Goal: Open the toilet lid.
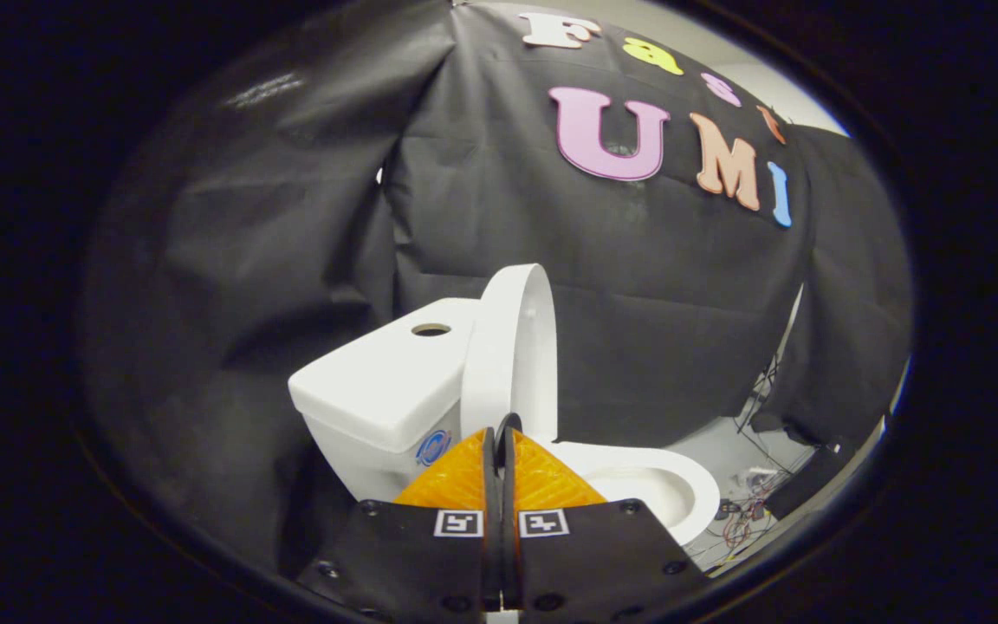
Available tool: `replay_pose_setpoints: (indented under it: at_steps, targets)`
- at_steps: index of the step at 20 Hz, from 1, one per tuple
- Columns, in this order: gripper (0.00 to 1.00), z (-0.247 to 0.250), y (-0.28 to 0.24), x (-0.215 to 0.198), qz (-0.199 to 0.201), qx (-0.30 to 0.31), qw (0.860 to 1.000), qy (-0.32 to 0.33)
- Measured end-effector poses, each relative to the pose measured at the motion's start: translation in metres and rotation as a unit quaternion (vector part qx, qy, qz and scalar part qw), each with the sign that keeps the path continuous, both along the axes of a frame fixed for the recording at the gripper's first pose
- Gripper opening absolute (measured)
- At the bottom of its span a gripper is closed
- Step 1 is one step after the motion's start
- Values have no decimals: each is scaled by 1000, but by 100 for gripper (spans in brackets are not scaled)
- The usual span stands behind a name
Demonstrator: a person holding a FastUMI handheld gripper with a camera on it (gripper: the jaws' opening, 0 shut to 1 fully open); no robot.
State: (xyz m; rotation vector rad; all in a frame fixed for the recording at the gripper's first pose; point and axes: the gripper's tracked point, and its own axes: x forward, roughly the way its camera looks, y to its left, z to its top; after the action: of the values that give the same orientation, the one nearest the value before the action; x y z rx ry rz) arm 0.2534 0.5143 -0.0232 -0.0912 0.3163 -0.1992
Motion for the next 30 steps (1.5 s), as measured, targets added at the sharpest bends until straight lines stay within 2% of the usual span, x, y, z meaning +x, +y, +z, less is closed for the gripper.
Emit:
replay_pose_setpoints:
  at_steps: [4,7,13,21,26,28,30]
  targets:
    - [1,0,6,2,-6,-16,1000,-1]
    - [5,3,15,7,8,-52,999,3]
    - [99,-9,37,-3,57,-87,994,15]
    - [97,4,32,-26,83,-46,995,-10]
    - [97,20,15,-44,84,-45,995,-33]
    - [97,25,20,-48,109,-42,992,-41]
    - [97,34,14,-55,112,-51,991,-47]
